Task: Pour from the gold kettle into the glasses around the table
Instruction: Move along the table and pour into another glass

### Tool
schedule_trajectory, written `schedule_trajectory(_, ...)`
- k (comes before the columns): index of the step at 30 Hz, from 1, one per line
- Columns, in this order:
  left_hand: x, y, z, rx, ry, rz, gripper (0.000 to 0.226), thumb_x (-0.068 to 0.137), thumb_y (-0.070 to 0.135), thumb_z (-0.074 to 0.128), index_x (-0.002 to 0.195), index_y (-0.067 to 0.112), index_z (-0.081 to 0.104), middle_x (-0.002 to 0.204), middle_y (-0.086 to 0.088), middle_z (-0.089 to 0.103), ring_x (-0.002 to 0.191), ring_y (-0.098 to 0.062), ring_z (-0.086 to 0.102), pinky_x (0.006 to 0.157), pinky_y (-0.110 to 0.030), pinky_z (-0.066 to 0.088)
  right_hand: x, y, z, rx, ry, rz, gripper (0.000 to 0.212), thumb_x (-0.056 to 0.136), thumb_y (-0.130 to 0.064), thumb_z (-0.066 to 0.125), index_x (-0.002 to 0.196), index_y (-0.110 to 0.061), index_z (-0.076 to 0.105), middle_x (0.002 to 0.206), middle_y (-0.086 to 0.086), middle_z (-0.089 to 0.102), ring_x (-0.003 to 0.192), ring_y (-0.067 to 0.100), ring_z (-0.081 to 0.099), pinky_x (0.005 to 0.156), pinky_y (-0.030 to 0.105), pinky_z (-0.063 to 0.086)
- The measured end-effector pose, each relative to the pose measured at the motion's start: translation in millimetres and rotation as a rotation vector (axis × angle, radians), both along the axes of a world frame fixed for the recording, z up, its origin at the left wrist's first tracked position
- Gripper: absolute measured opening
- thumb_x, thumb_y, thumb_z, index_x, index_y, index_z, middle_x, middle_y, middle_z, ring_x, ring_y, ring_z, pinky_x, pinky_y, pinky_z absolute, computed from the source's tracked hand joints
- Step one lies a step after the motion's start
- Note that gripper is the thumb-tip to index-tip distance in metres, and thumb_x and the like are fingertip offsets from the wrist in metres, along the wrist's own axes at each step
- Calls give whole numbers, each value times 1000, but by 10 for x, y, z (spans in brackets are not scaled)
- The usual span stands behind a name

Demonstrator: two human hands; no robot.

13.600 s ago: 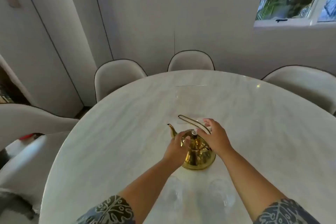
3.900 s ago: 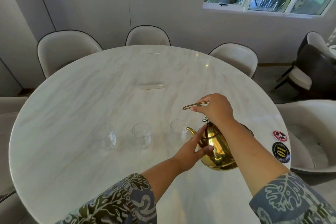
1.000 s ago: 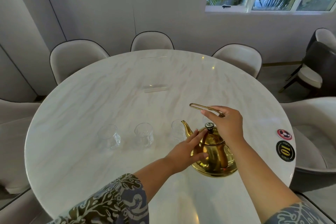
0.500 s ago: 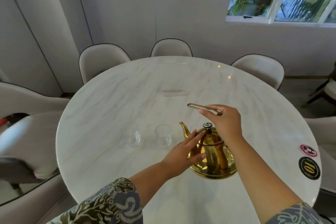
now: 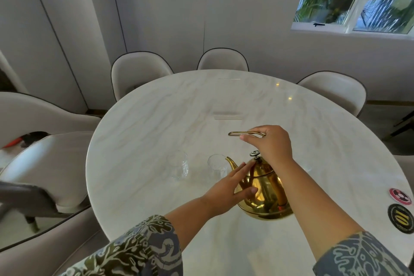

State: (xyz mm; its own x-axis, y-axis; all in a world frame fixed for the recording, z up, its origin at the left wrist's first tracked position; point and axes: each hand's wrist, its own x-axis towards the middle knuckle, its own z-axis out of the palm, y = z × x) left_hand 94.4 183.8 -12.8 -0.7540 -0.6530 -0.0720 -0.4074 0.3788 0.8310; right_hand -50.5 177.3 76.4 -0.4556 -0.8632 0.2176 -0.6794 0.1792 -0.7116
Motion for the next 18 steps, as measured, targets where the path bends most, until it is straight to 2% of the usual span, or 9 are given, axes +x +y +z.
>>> schedule_trajectory(3, 8, -30, -32, 19, 36, 19, 66, 92, 53, 44, 146, 52, 6, 161, 9, 11, 145, -14, 20, 110, -23, 20, 53, -63, 30, 31, 27, 2, 44, 75, -44, 75, 109, -16, 72, 115, 3, 70, 104, 20, 64, 71, 23, 44)
schedule_trajectory(6, 1, -39, -59, 46, 59, 42, 66, 92, 54, 44, 146, 51, 7, 160, 9, 12, 146, -12, 16, 110, -23, 16, 97, -124, 58, 69, 49, 14, 42, 74, -44, 75, 106, -18, 73, 111, 1, 71, 95, 16, 63, 67, 23, 44)
schedule_trajectory(8, -9, -42, -77, 72, 72, 57, 66, 91, 55, 44, 145, 52, 7, 160, 10, 13, 146, -14, 17, 111, -25, 18, 124, -155, 73, 95, 71, 22, 40, 74, -44, 76, 105, -18, 74, 109, 1, 72, 89, 13, 61, 65, 23, 45)
schedule_trajectory(12, -20, -69, -110, 109, 100, 68, 64, 91, 56, 44, 143, 55, 7, 159, 8, 18, 145, -17, 23, 117, -37, 23, 164, -188, 99, 128, 116, 32, 41, 75, -43, 75, 107, -17, 73, 110, 2, 72, 95, 18, 64, 67, 24, 45)
schedule_trajectory(15, -28, -80, -120, 112, 112, 64, 64, 91, 57, 43, 143, 56, 6, 160, 8, 17, 146, -16, 21, 117, -37, 22, 179, -209, 117, 148, 132, 41, 39, 76, -42, 75, 106, -17, 73, 107, 2, 72, 81, 13, 60, 64, 23, 45)
schedule_trajectory(18, -49, -84, -133, 125, 132, 65, 63, 91, 56, 43, 140, 60, 5, 160, 9, 16, 146, -16, 20, 116, -36, 20, 187, -233, 132, 170, 146, 55, 37, 76, -42, 75, 104, -17, 73, 102, 3, 73, 66, 8, 53, 54, 19, 41)
